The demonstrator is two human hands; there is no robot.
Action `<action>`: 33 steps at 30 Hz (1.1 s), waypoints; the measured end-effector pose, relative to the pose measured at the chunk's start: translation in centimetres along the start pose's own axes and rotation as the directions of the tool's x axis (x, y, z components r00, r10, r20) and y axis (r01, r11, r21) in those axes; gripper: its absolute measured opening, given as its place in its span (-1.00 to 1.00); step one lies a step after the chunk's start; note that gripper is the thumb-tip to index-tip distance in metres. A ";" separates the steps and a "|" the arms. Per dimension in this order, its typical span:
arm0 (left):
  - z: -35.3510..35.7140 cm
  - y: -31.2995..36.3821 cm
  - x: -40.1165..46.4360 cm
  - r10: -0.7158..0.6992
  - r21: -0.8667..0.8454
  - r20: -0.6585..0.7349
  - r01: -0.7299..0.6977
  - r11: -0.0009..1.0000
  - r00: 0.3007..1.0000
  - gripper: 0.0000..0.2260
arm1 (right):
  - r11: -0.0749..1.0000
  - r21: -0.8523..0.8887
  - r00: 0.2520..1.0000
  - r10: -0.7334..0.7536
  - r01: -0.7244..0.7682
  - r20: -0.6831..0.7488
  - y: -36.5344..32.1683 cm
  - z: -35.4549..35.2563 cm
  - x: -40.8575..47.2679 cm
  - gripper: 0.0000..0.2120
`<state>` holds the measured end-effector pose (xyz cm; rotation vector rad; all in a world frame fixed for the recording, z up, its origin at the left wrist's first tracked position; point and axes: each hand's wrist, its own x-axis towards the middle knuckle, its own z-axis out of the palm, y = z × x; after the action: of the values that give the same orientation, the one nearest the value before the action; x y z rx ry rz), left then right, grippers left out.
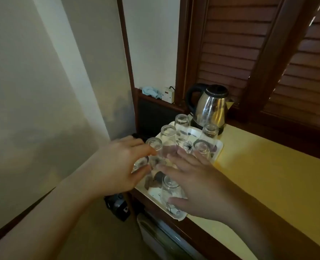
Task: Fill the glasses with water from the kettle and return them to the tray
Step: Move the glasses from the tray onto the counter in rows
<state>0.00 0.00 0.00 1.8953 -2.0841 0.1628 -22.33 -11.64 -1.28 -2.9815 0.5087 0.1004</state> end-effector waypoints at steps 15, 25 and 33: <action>5.1 -4.3 2.6 0.383 0.372 0.475 -0.576 0.728 0.792 -0.70 | 0.878 -0.475 0.996 -0.023 0.063 0.088 -3.4 3.7 5.3 -0.67; 7.9 -3.1 3.4 0.281 0.482 0.681 -0.703 0.524 0.676 -0.71 | 0.614 -0.756 0.940 0.068 0.226 0.336 -5.4 5.5 6.8 -0.50; 6.8 -3.6 3.2 0.327 0.460 0.625 -0.673 0.579 0.709 -0.84 | 0.758 -0.645 0.966 0.081 0.099 0.243 -5.2 4.3 5.1 -0.57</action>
<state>2.29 -5.45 -5.89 1.6540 -3.2676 0.7446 -16.01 -7.93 -5.44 -3.5525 0.5053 0.8257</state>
